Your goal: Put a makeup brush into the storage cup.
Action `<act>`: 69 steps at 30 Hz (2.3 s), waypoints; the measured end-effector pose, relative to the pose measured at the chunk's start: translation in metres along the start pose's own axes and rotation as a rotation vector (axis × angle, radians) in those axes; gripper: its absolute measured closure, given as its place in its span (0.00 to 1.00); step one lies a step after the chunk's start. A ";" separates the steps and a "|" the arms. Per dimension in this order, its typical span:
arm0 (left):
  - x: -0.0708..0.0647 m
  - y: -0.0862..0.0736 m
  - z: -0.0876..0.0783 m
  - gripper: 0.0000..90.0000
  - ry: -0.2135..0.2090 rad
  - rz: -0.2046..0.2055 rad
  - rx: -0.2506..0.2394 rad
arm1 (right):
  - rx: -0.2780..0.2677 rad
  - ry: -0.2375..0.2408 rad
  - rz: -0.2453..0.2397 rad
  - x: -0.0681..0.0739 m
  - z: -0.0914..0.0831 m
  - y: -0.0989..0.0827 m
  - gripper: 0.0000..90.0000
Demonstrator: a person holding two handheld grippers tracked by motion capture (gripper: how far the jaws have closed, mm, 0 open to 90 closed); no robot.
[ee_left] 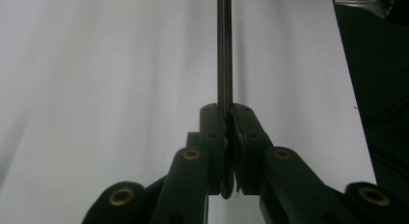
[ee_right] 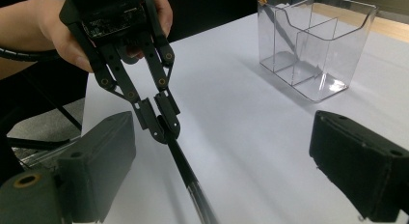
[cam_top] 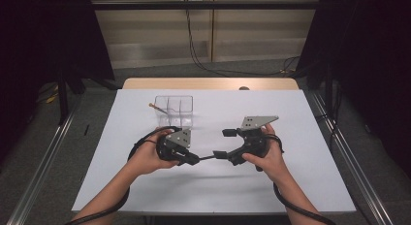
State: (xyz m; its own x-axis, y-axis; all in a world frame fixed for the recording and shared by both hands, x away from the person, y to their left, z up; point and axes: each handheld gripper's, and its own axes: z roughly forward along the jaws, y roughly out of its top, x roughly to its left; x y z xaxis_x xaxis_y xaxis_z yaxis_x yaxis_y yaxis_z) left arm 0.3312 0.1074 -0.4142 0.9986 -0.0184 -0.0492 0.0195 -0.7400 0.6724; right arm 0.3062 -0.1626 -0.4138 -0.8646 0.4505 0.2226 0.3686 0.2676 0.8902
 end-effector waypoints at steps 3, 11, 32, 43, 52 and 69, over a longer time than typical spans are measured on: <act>0.000 -0.002 -0.001 0.94 0.006 -0.013 -0.033 | -0.009 0.004 0.001 0.000 0.000 -0.001 0.10; 0.001 -0.005 -0.006 0.94 0.033 -0.050 -0.145 | -0.070 -0.004 0.010 0.000 -0.002 0.000 0.10; 0.005 -0.013 -0.004 0.94 0.079 -0.157 -0.394 | -0.124 0.011 0.020 0.002 0.002 0.000 0.09; 0.006 -0.007 0.003 0.94 0.079 -0.186 -0.448 | -0.175 -0.011 0.034 0.000 -0.004 0.000 0.28; 0.006 -0.004 0.009 0.94 0.080 -0.195 -0.458 | -0.171 -0.010 0.035 0.000 -0.006 0.001 0.51; 0.007 -0.007 0.019 0.93 0.060 -0.275 -0.492 | -0.158 -0.030 0.050 -0.002 -0.004 -0.001 0.86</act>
State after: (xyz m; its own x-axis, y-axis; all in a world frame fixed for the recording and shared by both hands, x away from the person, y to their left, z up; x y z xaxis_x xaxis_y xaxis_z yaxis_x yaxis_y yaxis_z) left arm 0.3370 0.0994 -0.4330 0.9544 0.1797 -0.2385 0.2852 -0.3114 0.9065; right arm 0.3061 -0.1673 -0.4138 -0.8351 0.4857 0.2582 0.3505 0.1081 0.9303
